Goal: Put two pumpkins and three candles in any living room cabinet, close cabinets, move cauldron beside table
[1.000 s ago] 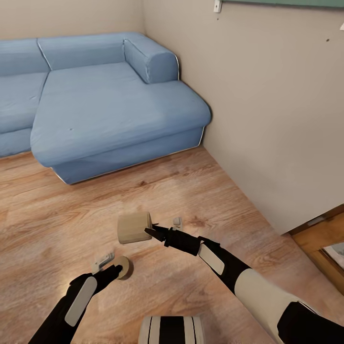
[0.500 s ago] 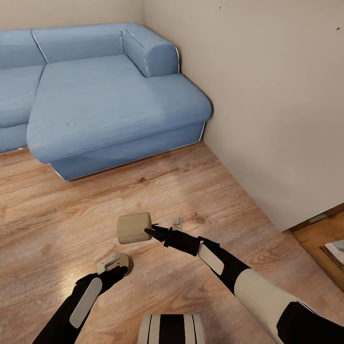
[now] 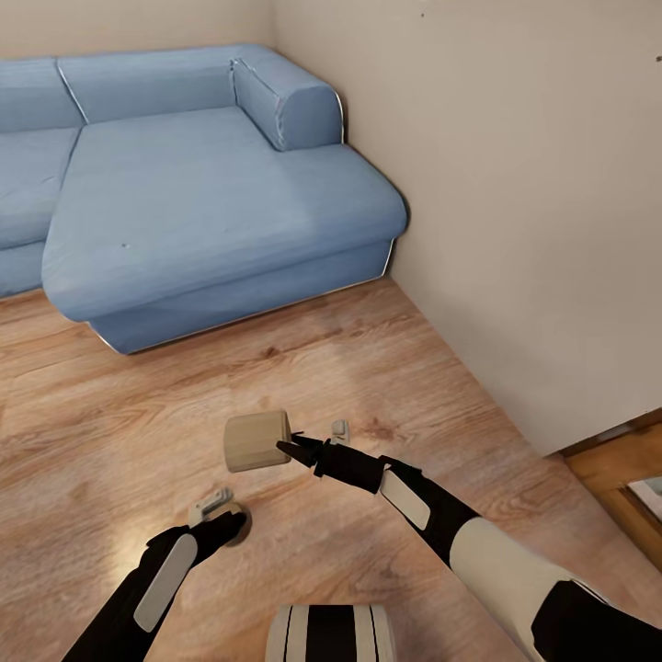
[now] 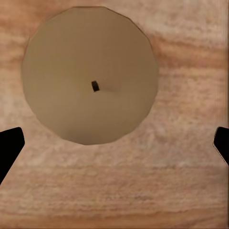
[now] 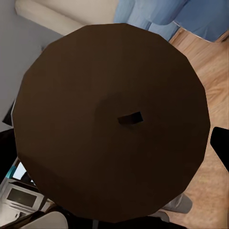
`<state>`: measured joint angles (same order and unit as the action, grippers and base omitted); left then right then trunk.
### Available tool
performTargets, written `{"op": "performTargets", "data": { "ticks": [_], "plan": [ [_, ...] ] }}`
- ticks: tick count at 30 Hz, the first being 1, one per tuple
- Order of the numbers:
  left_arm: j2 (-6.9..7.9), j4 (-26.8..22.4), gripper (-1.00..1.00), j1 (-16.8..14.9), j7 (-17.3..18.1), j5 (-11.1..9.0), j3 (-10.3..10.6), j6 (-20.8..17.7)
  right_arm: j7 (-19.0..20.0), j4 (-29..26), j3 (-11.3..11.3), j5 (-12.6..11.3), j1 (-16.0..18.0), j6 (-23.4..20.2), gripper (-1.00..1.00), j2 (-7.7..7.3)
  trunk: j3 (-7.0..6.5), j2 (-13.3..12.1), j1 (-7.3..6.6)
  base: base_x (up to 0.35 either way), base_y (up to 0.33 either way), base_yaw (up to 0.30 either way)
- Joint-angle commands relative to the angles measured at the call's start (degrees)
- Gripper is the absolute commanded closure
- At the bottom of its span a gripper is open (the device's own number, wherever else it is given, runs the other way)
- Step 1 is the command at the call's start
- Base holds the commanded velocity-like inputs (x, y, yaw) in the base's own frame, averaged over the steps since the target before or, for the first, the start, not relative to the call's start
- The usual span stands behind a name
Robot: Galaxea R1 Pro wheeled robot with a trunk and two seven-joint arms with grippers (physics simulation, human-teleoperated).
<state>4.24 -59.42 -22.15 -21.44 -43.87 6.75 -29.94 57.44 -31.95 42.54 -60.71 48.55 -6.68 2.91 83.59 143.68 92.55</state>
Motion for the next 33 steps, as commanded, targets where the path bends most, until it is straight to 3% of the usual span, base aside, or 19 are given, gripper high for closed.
{"op": "performTargets", "data": {
  "ticks": [1,33],
  "plan": [
    [0.08,-0.1,-1.0,0.0,-0.6,-0.6,0.2,0.0,0.1,0.0,0.2,-0.6,0.1,-0.6,1.0,-0.01,0.04,0.0,0.0,0.044,0.0,0.0],
    [0.2,0.3,-1.0,0.0,-0.6,-0.6,-0.2,0.0,0.0,0.1,0.2,-0.5,0.1,-0.8,1.0,0.03,0.04,0.0,0.0,0.061,0.036,0.0]
  ]
}}
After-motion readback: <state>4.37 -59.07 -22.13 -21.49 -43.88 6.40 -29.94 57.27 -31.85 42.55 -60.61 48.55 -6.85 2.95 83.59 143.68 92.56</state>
